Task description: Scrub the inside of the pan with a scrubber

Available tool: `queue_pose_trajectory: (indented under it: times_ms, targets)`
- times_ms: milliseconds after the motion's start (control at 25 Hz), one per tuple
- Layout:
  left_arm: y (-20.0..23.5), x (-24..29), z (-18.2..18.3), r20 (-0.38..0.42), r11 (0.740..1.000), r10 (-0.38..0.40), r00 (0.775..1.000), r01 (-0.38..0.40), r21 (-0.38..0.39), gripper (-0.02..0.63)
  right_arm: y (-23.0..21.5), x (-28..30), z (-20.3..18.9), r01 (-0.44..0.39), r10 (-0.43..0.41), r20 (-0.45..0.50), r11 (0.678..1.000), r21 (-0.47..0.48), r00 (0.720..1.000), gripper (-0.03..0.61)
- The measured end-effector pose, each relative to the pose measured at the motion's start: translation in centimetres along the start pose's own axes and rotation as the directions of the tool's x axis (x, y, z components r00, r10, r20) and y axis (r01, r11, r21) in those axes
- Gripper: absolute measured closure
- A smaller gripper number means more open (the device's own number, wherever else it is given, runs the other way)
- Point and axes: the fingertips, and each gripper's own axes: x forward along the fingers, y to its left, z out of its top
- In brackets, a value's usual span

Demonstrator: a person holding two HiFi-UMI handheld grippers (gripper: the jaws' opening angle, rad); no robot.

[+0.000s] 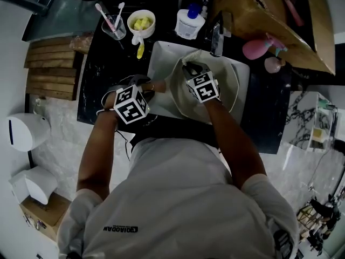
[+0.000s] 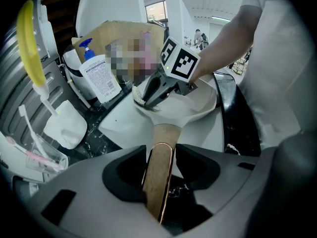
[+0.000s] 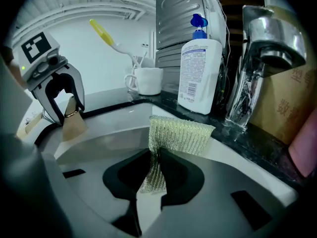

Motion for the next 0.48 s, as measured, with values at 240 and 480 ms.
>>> queue_pose_trajectory:
  times_ms: [240, 480]
  targets:
    - [0.0, 0.0, 0.0, 0.001, 1.000, 0.004, 1.000, -0.004, 0.002, 0.419, 2.0, -0.3, 0.0, -0.100, 0.100, 0.008, 0.994, -0.045, 0.995, 0.491]
    - [0.0, 0.1, 0.0, 0.001, 1.000, -0.001, 1.000, 0.001, -0.001, 0.419, 5.1, -0.4, -0.7, -0.211, 0.211, -0.017, 0.959, -0.191, 0.977, 0.491]
